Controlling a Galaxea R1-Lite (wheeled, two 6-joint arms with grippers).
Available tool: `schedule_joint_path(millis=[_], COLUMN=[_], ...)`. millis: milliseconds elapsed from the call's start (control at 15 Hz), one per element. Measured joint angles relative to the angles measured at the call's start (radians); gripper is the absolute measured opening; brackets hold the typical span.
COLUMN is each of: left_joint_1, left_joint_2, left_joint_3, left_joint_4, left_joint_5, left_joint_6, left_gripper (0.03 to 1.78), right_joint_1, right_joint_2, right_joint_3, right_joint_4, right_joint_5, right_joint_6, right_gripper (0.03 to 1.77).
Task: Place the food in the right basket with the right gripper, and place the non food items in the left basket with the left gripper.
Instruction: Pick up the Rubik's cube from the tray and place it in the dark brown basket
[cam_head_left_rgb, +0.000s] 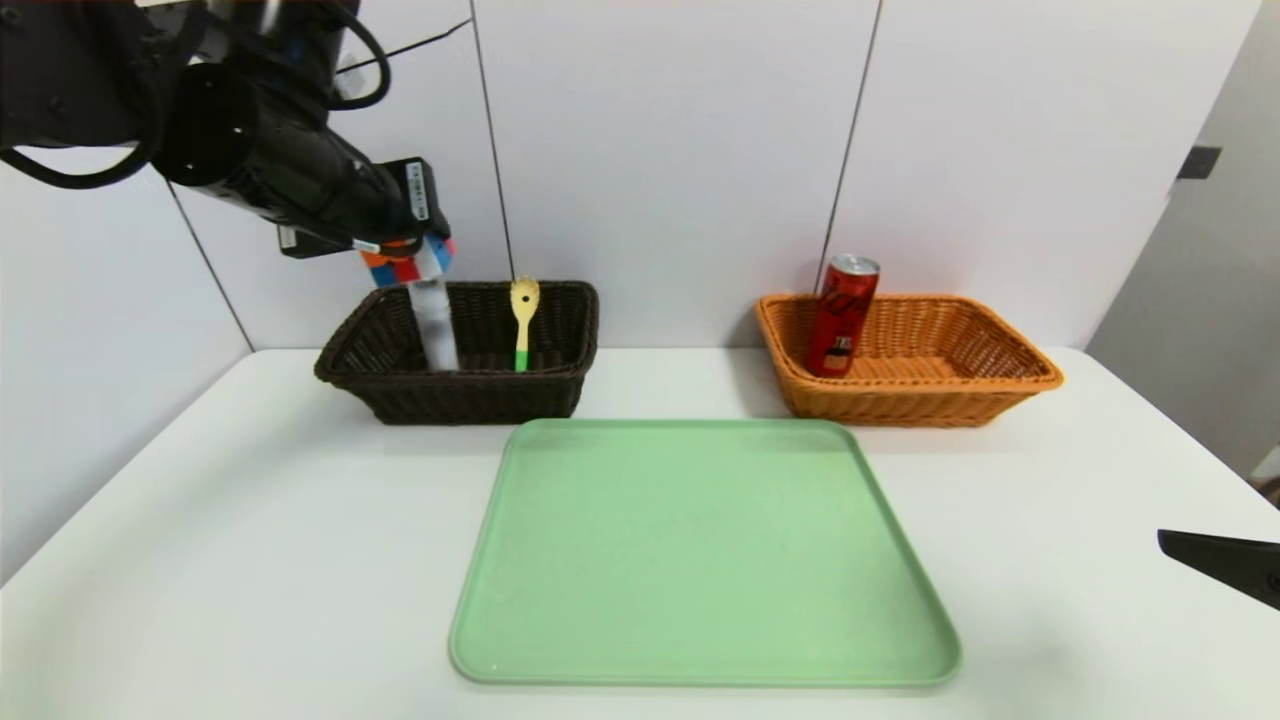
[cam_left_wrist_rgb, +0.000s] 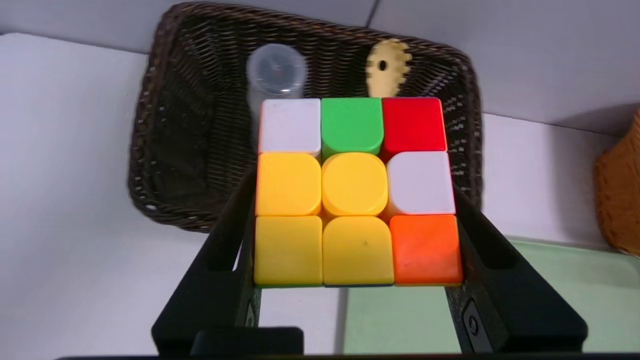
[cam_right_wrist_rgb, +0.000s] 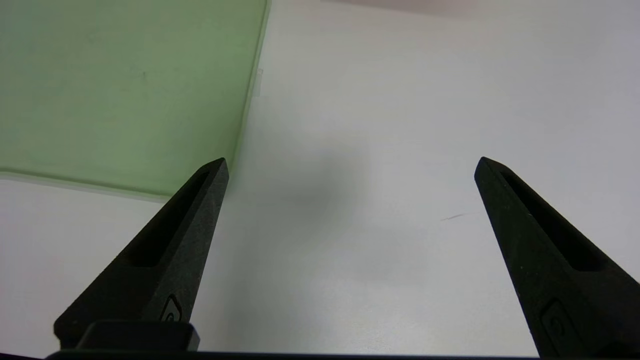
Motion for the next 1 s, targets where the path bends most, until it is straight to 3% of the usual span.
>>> schedule_joint_path(millis=[200, 400, 1000], left_joint_1=[0.107, 0.123, -0.024], left_joint_2=[0.003, 0.009, 0.011], left_joint_3=[0.014, 0.018, -0.010], left_joint_4=[0.053, 0.054, -0.002], left_joint_5=[-0.083, -0.091, -0.075], left_joint_6=[0.002, 0.004, 0.063], left_gripper=[0.99, 0.99, 0.99], right_joint_1=[0.000, 0.000, 0.000], right_joint_2=[0.000, 0.000, -0.020], right_joint_3=[-0.002, -0.003, 0.011], right_joint_4=[0.000, 0.001, 0.005], right_joint_5=[-0.001, 0.000, -0.002], right_joint_6=[0.000, 0.001, 0.000], right_gripper=[1.70, 1.70, 1.70])
